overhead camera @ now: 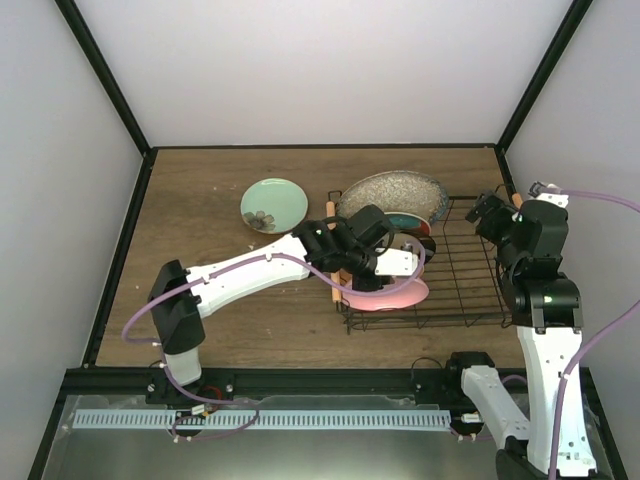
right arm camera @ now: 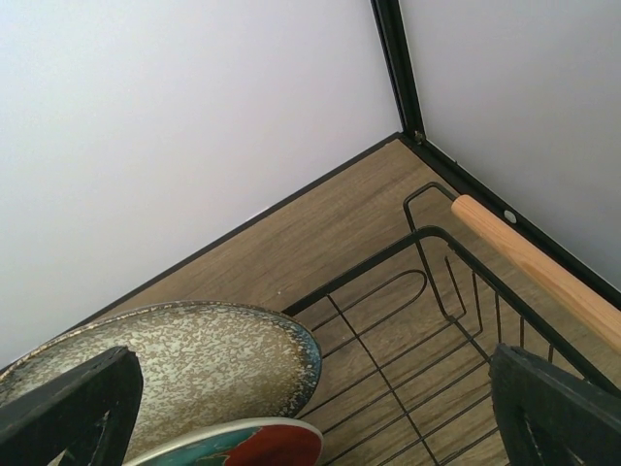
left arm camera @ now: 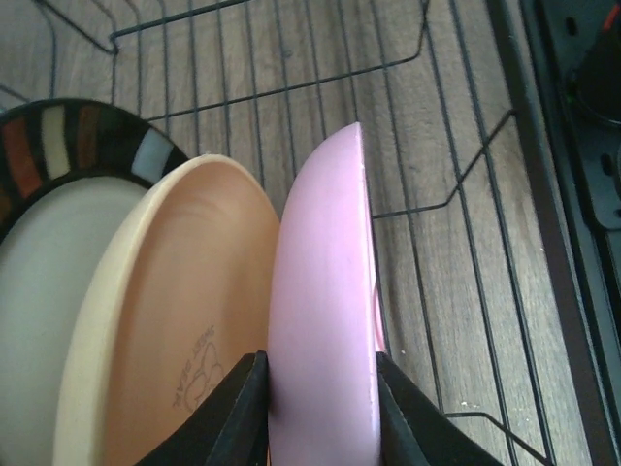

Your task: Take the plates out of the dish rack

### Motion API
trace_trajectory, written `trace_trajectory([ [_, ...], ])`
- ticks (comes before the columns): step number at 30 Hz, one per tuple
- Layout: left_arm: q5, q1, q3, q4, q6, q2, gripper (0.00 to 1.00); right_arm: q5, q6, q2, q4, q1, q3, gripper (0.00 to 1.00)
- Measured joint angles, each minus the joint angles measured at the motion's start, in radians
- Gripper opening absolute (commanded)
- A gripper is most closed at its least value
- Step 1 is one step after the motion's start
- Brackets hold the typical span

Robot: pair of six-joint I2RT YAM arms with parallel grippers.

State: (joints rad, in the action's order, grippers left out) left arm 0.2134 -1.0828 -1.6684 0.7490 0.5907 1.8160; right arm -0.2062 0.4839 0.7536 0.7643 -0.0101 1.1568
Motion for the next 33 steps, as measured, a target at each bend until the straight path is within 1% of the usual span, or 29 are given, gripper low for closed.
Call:
trace_trajectory([
  [7,-0.097,-0.010,-0.034,-0.013,-0.035,0.001,0.04,-0.005,0.006,-0.020,0.011,0.000,-0.012,1.00],
  [10,-0.117,-0.013,-0.074,0.013,-0.040,0.003,0.04,-0.008,0.008,-0.032,0.016,0.000,-0.025,1.00],
  [14,-0.154,-0.017,-0.164,0.044,-0.048,0.009,0.04,-0.015,0.013,-0.045,0.023,0.000,-0.034,1.00],
  [18,-0.143,-0.019,-0.254,0.074,-0.069,0.005,0.04,-0.023,0.021,-0.056,0.023,0.000,-0.034,1.00],
  [26,-0.183,-0.008,-0.270,0.074,-0.086,-0.093,0.04,-0.027,0.029,-0.065,0.029,0.000,-0.047,1.00],
  [28,-0.205,0.014,-0.266,0.069,-0.085,-0.128,0.04,-0.030,0.029,-0.064,0.029,0.000,-0.047,1.00],
  [30,-0.228,0.061,-0.266,0.056,-0.086,-0.163,0.04,-0.030,0.029,-0.064,0.029,0.000,-0.047,1.00],
  [33,-0.255,0.189,-0.267,0.019,-0.101,-0.217,0.04,-0.030,0.029,-0.058,0.029,0.000,-0.048,1.00],
])
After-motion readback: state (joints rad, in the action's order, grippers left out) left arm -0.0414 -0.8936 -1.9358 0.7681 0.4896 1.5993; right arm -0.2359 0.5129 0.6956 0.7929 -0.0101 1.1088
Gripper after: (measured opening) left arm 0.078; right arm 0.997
